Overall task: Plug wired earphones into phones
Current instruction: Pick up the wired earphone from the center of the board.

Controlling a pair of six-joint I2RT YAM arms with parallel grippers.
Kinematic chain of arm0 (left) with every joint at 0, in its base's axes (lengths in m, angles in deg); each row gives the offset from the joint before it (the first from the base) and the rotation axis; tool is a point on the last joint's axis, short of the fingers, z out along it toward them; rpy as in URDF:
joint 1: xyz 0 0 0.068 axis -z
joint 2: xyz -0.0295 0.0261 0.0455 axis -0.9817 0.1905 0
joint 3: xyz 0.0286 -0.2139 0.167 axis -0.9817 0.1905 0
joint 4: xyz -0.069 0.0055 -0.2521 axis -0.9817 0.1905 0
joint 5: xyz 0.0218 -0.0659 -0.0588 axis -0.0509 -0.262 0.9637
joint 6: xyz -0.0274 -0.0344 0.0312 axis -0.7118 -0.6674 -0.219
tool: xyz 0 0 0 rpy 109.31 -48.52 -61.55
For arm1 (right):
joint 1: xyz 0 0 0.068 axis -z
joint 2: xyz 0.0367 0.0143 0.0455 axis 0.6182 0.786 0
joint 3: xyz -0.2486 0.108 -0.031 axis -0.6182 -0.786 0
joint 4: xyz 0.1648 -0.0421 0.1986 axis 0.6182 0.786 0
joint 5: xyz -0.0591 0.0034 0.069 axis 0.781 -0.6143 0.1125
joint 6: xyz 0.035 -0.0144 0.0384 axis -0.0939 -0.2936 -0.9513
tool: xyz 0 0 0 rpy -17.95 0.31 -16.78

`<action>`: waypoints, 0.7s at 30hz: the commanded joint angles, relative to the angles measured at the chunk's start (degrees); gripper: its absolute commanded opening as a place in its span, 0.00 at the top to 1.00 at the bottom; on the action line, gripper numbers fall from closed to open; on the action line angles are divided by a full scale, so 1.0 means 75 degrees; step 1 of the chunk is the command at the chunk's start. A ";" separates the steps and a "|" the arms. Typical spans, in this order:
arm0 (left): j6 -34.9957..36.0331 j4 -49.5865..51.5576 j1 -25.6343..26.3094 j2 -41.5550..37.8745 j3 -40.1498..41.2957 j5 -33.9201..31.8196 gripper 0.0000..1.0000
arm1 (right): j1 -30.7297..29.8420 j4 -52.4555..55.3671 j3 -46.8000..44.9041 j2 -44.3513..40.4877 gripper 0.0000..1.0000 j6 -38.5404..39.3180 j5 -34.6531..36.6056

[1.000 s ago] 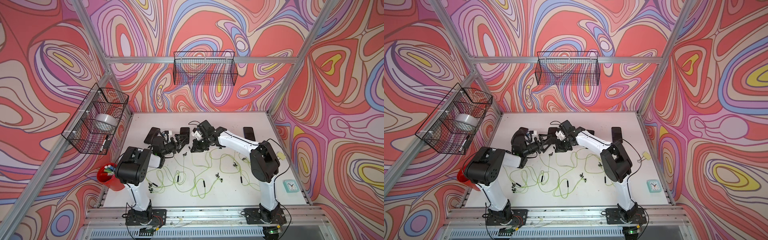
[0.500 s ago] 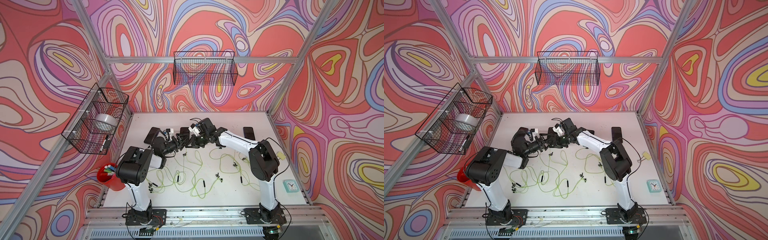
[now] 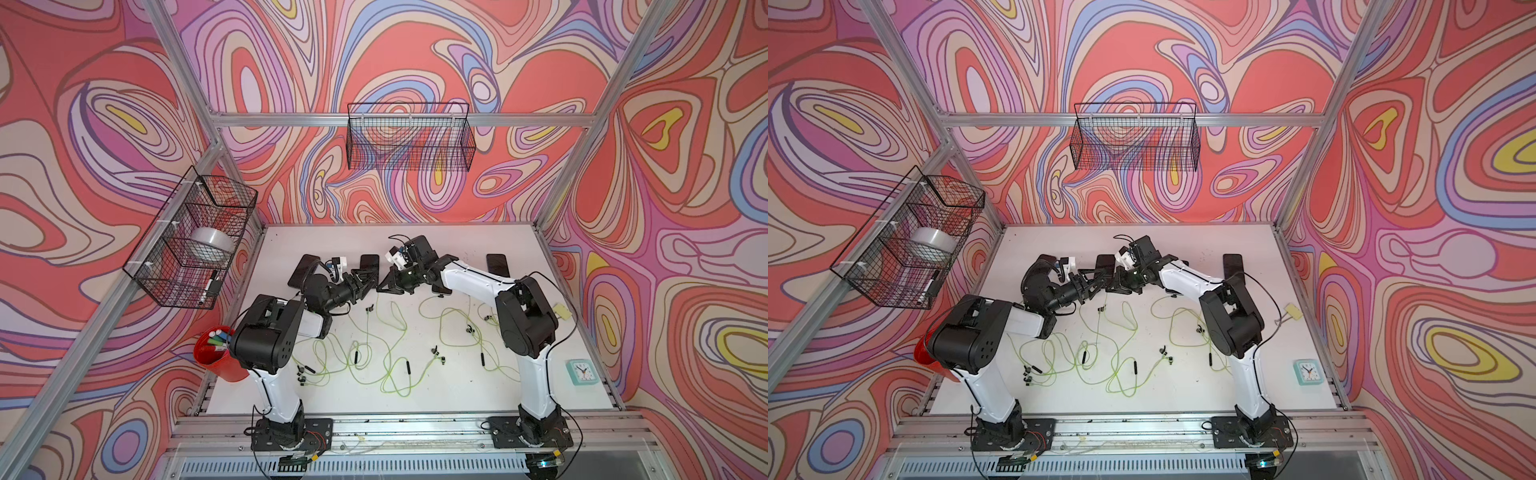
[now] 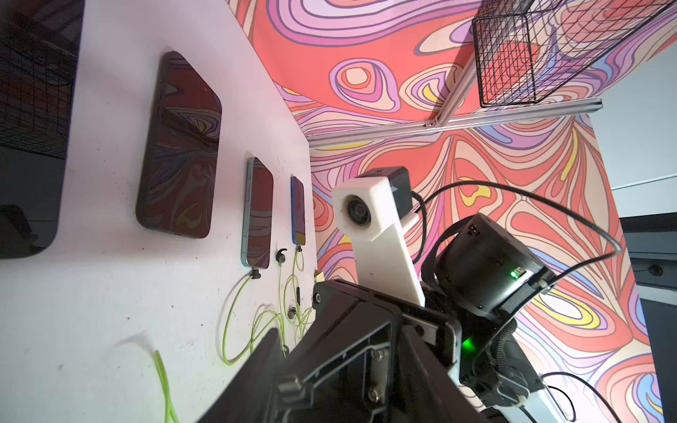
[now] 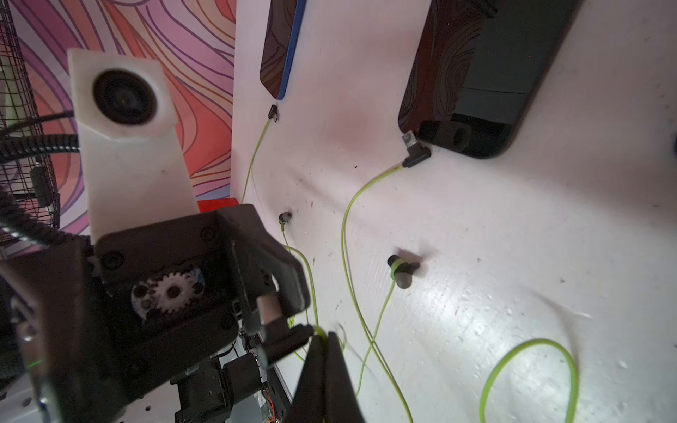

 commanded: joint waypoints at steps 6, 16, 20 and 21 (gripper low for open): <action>-0.0167 -0.0519 0.0055 -0.0127 0.0079 0.0183 0.58 | 0.0034 -0.0298 -0.0082 0.0105 1.00 -0.0088 -0.0133; 0.0087 -0.0066 0.0092 -0.0086 0.0088 0.0237 0.52 | 0.0033 -0.0253 -0.0028 0.0062 1.00 -0.0043 -0.0156; 0.0102 -0.0050 0.0103 -0.0057 0.0058 0.0243 0.54 | 0.0034 -0.0242 -0.0069 0.0005 1.00 -0.0020 -0.0169; 0.0113 -0.0033 0.0103 -0.0046 0.0054 0.0254 0.55 | 0.0036 -0.0228 -0.0074 -0.0019 1.00 -0.0009 -0.0170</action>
